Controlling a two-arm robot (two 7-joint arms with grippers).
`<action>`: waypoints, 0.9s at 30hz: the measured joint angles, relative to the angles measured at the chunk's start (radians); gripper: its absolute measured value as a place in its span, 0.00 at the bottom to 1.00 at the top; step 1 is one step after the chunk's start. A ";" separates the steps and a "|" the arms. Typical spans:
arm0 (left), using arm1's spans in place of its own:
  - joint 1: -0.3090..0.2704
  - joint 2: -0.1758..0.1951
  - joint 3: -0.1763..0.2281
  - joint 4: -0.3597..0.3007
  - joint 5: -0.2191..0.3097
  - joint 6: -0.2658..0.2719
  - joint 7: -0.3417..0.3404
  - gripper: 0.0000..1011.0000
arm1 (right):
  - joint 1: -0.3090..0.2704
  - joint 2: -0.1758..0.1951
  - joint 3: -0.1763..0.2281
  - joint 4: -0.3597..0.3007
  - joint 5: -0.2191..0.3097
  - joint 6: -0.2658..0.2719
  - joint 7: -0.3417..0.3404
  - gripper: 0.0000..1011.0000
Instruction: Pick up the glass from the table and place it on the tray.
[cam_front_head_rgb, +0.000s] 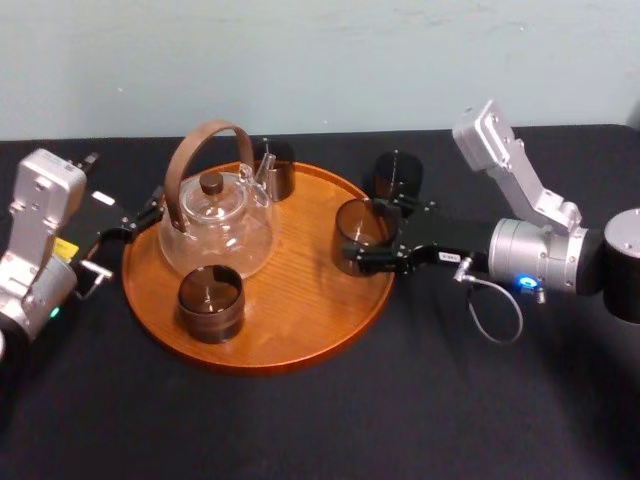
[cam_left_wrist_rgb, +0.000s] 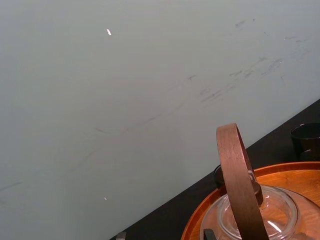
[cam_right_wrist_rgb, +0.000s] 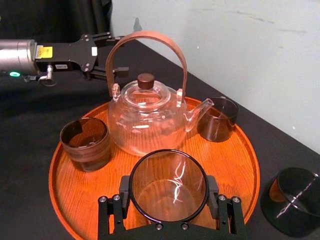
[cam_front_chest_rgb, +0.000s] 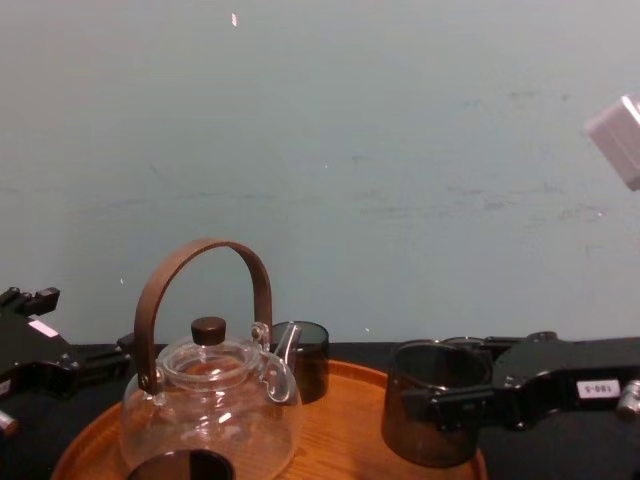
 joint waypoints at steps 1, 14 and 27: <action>0.000 0.000 0.000 0.000 0.000 0.000 0.000 0.99 | 0.001 -0.002 -0.001 0.002 0.000 -0.001 -0.002 0.89; 0.000 0.000 0.000 0.000 0.000 0.000 0.000 0.99 | 0.043 -0.067 -0.009 0.077 -0.009 -0.015 -0.041 0.89; 0.000 0.000 0.000 0.000 0.000 0.000 0.000 0.99 | 0.085 -0.137 -0.012 0.164 -0.038 -0.033 -0.074 0.89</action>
